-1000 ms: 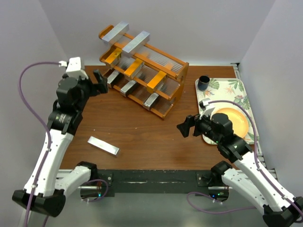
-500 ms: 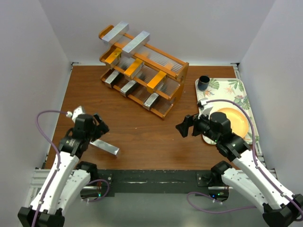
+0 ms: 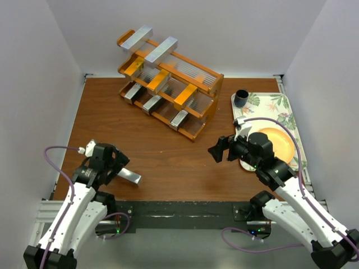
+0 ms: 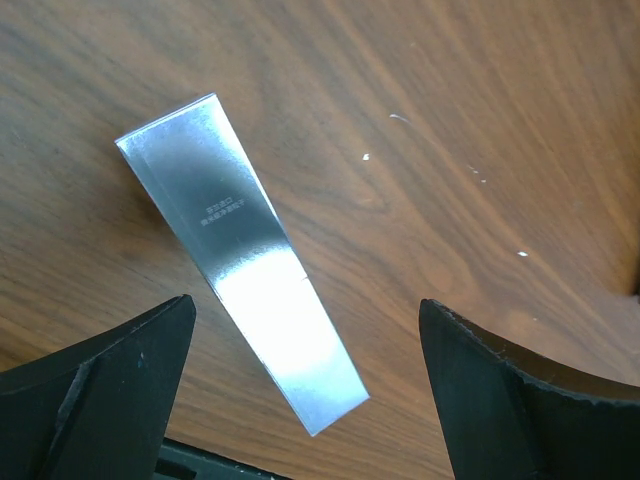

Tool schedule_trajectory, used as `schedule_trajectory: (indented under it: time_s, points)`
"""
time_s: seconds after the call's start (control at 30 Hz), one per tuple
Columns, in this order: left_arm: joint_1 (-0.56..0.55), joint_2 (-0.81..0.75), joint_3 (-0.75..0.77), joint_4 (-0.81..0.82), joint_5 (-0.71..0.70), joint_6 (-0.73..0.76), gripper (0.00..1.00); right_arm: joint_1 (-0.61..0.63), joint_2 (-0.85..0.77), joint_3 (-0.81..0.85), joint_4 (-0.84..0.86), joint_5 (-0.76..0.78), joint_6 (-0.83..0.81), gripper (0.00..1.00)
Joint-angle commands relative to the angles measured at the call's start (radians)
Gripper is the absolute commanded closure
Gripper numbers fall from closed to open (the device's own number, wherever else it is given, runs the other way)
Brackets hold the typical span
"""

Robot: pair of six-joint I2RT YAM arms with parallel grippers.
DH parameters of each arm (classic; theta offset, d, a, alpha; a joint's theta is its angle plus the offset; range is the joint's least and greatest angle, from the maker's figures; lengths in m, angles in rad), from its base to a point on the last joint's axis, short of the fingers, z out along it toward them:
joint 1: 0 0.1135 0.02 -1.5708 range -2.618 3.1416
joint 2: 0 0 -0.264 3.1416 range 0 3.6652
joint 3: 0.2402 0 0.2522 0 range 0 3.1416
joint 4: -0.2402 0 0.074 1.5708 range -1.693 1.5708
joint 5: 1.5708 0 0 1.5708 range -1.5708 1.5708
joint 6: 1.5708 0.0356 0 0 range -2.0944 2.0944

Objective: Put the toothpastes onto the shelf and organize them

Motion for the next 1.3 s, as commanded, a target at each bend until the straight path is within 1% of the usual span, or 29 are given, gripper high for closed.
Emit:
schedule_trajectory:
  time_s: [0.0, 0.13, 0.3, 0.33, 0.4, 0.43, 0.5, 0.53, 0.57, 0.67, 0.7, 0.77, 0.83, 0.9, 0.93, 1.0, 1.07, 1.1, 1.27]
  points:
    - [-0.007, 0.009, -0.019, 0.036, 0.001, -0.052, 0.0, 0.002, -0.021, 0.0, 0.033, -0.011, -0.015, 0.02]
    - [-0.007, 0.032, -0.054, 0.077, 0.039, -0.06, 0.0, 0.002, -0.015, 0.002, 0.035, -0.014, -0.013, 0.02]
    - [-0.007, 0.106, -0.05, 0.145, -0.007, -0.017, 0.0, 0.002, -0.017, 0.003, 0.035, -0.014, -0.013, 0.02]
    - [-0.007, 0.122, -0.045, 0.196, -0.012, -0.003, 0.01, 0.002, -0.018, 0.002, 0.033, -0.014, -0.015, 0.02]
    - [-0.007, 0.188, -0.013, 0.255, -0.015, 0.043, 0.01, 0.002, -0.02, 0.0, 0.033, -0.01, -0.015, 0.02]
    - [-0.007, 0.245, 0.008, 0.302, -0.016, 0.057, 0.01, 0.002, -0.018, 0.0, 0.033, -0.011, -0.013, 0.02]
    - [-0.018, 0.313, 0.091, 0.338, -0.013, 0.093, 0.01, 0.002, -0.017, 0.003, 0.032, -0.01, -0.013, 0.02]
    - [-0.029, 0.38, 0.119, 0.365, -0.015, 0.103, 0.01, 0.002, -0.017, 0.005, 0.029, -0.008, -0.013, 0.02]
    - [-0.046, 0.414, 0.168, 0.381, -0.019, 0.119, 0.01, 0.002, -0.018, 0.005, 0.025, -0.005, -0.015, 0.02]
    - [-0.133, 0.538, 0.257, 0.43, -0.059, 0.141, 0.01, 0.002, -0.029, 0.002, 0.027, 0.001, -0.013, 0.02]
    - [-0.183, 0.57, 0.278, 0.441, -0.074, 0.143, 0.01, 0.002, -0.029, 0.002, 0.025, 0.006, -0.013, 0.02]
    - [-0.227, 0.671, 0.332, 0.473, -0.091, 0.162, 0.01, 0.002, -0.029, 0.005, 0.022, 0.004, -0.015, 0.02]
    - [-0.274, 0.772, 0.387, 0.485, -0.093, 0.179, 0.0, 0.003, -0.031, 0.005, 0.021, 0.003, -0.013, 0.02]
    - [-0.326, 0.823, 0.424, 0.467, -0.101, 0.186, 0.0, 0.002, -0.031, 0.005, 0.019, 0.004, -0.013, 0.02]
    - [-0.339, 0.85, 0.461, 0.453, -0.128, 0.19, 0.0, 0.002, -0.031, 0.005, 0.018, 0.004, -0.013, 0.02]
    - [-0.371, 0.842, 0.478, 0.427, -0.165, 0.192, 0.0, 0.002, -0.029, 0.003, 0.019, 0.006, -0.015, 0.02]
    - [-0.38, 0.786, 0.461, 0.418, -0.22, 0.179, 0.0, 0.002, -0.028, 0.002, 0.022, 0.004, -0.013, 0.02]
    - [-0.38, 0.729, 0.448, 0.403, -0.257, 0.172, 0.0, 0.002, -0.026, 0.002, 0.025, 0.004, -0.013, 0.02]
    - [-0.385, 0.568, 0.313, 0.303, -0.349, 0.065, 0.0, 0.002, -0.012, -0.001, 0.035, -0.003, -0.011, 0.02]
